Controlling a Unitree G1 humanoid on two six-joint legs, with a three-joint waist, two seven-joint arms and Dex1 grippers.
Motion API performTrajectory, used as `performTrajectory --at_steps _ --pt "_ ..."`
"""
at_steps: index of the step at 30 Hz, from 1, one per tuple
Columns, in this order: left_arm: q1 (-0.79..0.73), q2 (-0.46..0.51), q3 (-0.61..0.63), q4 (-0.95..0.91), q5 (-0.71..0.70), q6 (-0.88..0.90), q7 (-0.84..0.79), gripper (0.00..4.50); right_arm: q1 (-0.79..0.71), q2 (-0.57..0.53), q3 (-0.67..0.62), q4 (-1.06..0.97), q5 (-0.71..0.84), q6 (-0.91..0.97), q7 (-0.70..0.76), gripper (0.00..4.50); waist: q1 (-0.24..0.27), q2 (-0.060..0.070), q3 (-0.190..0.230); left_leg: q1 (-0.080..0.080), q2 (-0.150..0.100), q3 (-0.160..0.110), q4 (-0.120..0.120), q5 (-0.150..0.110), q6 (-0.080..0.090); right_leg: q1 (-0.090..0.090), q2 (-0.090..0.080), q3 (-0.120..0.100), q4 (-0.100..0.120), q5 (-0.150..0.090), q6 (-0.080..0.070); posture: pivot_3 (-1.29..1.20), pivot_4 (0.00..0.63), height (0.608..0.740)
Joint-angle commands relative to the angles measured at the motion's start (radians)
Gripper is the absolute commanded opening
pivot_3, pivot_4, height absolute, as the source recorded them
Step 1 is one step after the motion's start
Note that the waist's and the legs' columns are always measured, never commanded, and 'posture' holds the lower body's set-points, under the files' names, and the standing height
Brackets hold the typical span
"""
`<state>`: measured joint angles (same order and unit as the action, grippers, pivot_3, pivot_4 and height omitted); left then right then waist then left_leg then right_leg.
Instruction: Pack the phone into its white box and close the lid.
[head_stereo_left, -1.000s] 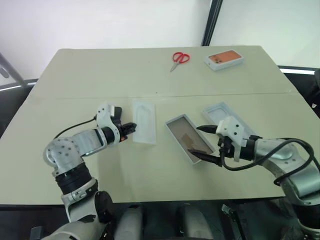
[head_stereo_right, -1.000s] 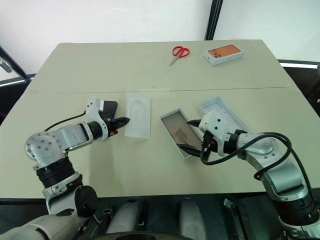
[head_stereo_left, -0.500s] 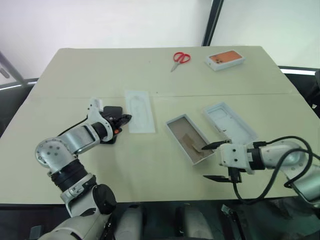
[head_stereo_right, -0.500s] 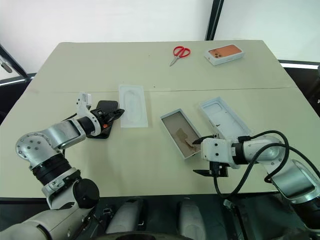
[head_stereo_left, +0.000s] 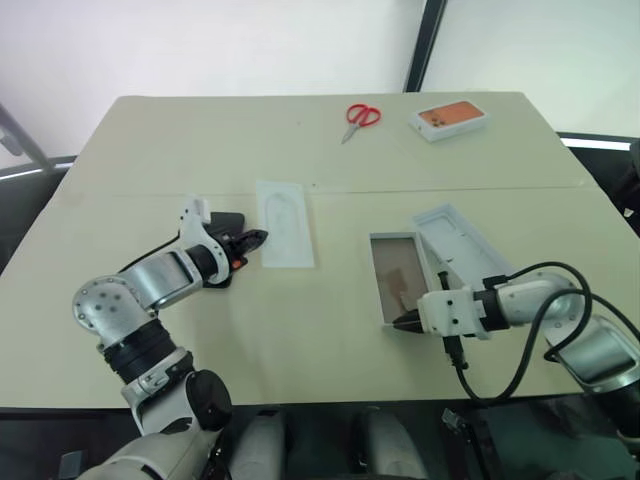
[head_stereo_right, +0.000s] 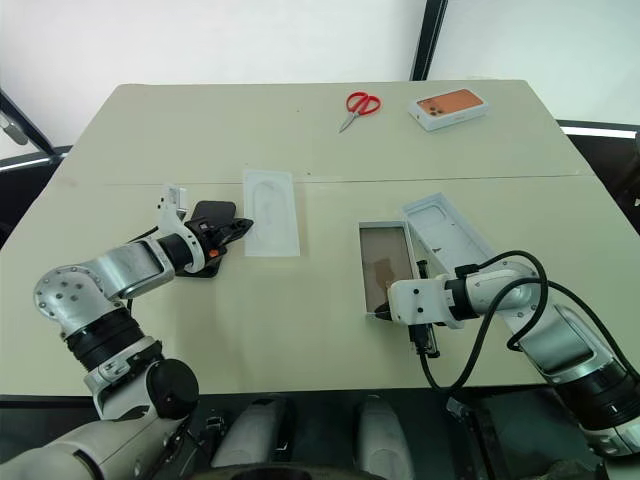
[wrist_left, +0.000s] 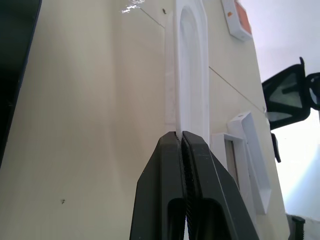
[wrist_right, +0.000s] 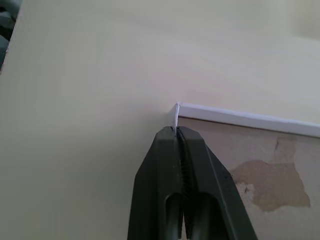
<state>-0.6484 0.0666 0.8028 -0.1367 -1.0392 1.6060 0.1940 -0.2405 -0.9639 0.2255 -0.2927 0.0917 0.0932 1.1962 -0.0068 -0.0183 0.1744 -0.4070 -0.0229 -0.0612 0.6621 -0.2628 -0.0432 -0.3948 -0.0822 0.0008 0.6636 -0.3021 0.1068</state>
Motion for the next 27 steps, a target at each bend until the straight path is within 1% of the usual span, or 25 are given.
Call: performTrajectory --at_steps 1,5,9,12,16,19,27 --pt "-0.013 0.004 0.027 -0.011 -0.040 0.008 0.010 0.00 -0.018 0.002 -0.013 -0.011 0.001 -0.010 0.009 0.06 0.000 0.000 0.000 0.000 0.000 0.000 0.000 0.000 0.000 0.000 0.000 0.000 0.000 0.000 0.000 0.00 0.150 0.740" --pt "-0.006 0.012 0.022 -0.008 -0.061 0.008 0.014 0.00 -0.035 0.011 -0.026 -0.016 0.003 -0.002 -0.003 0.06 0.000 0.000 0.000 0.000 0.000 0.000 0.000 0.000 0.000 0.000 0.000 0.000 0.000 0.000 0.000 0.00 0.150 0.740" --pt "0.004 0.032 0.010 -0.004 -0.081 0.008 0.011 0.00 -0.061 0.030 -0.029 -0.039 0.033 0.044 -0.002 0.06 0.000 0.000 0.000 0.000 0.000 0.000 0.000 0.000 0.000 0.000 0.000 0.000 0.000 0.000 0.000 0.00 0.150 0.740" --pt "-0.003 0.047 0.018 0.010 -0.076 0.008 0.011 0.00 -0.054 0.024 -0.029 -0.066 0.042 0.047 0.010 0.06 0.000 0.000 0.000 0.000 0.000 0.000 0.000 0.000 0.000 0.000 0.000 0.000 0.000 0.000 0.000 0.00 0.150 0.740" --pt "-0.007 0.059 0.023 0.021 -0.073 0.008 0.007 0.00 -0.067 0.044 -0.023 -0.084 0.050 0.063 0.002 0.06 0.000 0.000 0.000 0.000 0.000 0.000 0.000 0.000 0.000 0.000 0.000 0.000 0.000 0.000 0.000 0.00 0.150 0.740" --pt "-0.018 0.079 0.035 0.039 -0.064 -0.011 0.006 0.00 -0.164 0.160 0.099 -0.056 -0.046 0.101 -0.048 0.06 -0.007 0.000 0.000 0.000 0.000 0.000 0.000 0.000 -0.001 0.000 0.000 0.000 0.001 0.000 0.000 0.00 0.150 0.740" --pt "-0.040 0.146 0.086 0.071 -0.074 -0.044 0.008 0.00 -0.265 0.355 0.260 0.003 -0.196 0.189 -0.138 0.06 -0.003 0.000 0.000 -0.001 0.000 0.000 0.000 0.001 -0.002 -0.003 0.000 0.000 0.001 0.000 0.000 0.00 0.150 0.740"
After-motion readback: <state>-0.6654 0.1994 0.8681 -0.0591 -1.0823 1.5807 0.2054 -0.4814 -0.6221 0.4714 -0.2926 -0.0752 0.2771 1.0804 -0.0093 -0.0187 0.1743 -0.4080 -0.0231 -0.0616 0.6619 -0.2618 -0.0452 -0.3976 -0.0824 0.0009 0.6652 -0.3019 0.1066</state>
